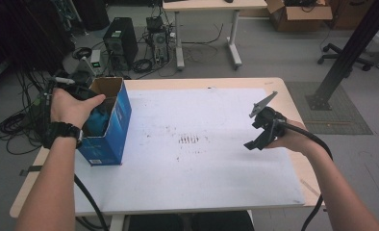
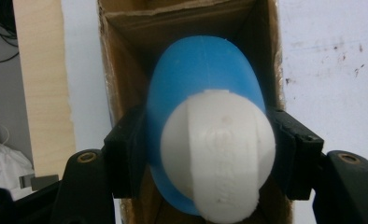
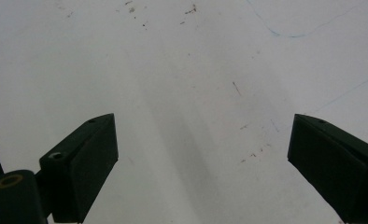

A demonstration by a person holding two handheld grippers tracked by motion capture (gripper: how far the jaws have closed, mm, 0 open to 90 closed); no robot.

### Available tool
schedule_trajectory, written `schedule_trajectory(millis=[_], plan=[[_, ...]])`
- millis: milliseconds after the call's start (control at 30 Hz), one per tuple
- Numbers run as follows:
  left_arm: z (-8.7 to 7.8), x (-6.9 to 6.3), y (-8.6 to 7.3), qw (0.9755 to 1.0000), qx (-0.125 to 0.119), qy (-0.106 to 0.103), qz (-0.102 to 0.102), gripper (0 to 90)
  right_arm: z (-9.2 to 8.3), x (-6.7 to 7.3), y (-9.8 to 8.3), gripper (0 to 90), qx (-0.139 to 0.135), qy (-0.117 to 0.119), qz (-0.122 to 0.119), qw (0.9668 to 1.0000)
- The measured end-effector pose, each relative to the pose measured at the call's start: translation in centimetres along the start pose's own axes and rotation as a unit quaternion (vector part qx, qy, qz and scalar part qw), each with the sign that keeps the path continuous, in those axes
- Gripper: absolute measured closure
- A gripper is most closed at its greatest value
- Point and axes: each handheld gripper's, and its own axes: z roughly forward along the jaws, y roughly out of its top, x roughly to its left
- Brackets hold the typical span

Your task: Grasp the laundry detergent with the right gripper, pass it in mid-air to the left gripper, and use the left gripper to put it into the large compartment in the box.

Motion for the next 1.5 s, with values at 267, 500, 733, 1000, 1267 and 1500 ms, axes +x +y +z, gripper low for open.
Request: schedule_trajectory(millis=[267, 500, 733, 1000, 1267, 1500], plan=[[1.2, 0.1, -0.4, 1.0, 0.004, 0.002, -0.002, 37.9, 0.1, 0.1, -0.1, 8.4, -0.001, 0.001, -0.001, 1.0], [1.7, 0.4, -0.8, 1.0, 0.003, 0.002, -0.006, 37.9, 0.1, 0.2, -0.1, 8.4, 0.0, 0.0, -0.001, 1.0], [2.2, 0.7, -1.2, 1.0, 0.001, -0.001, -0.008, 37.9, 0.1, 0.4, 0.2, 8.4, -0.002, 0.0, -0.004, 1.0], [2.3, 0.7, -1.4, 1.0, -0.003, -0.001, -0.007, 37.8, 0.2, 0.5, 0.4, 8.4, -0.001, 0.0, -0.008, 1.0], [2.3, 0.6, -1.6, 1.0, -0.002, 0.0, -0.007, 37.5, 0.2, 0.6, 0.2, 8.4, -0.002, 0.001, -0.008, 1.0], [2.2, 0.7, -1.7, 1.0, 0.002, 0.002, -0.007, 35.8, 0.0, 0.7, 0.2, 8.4, -0.002, 0.0, -0.007, 1.0]])
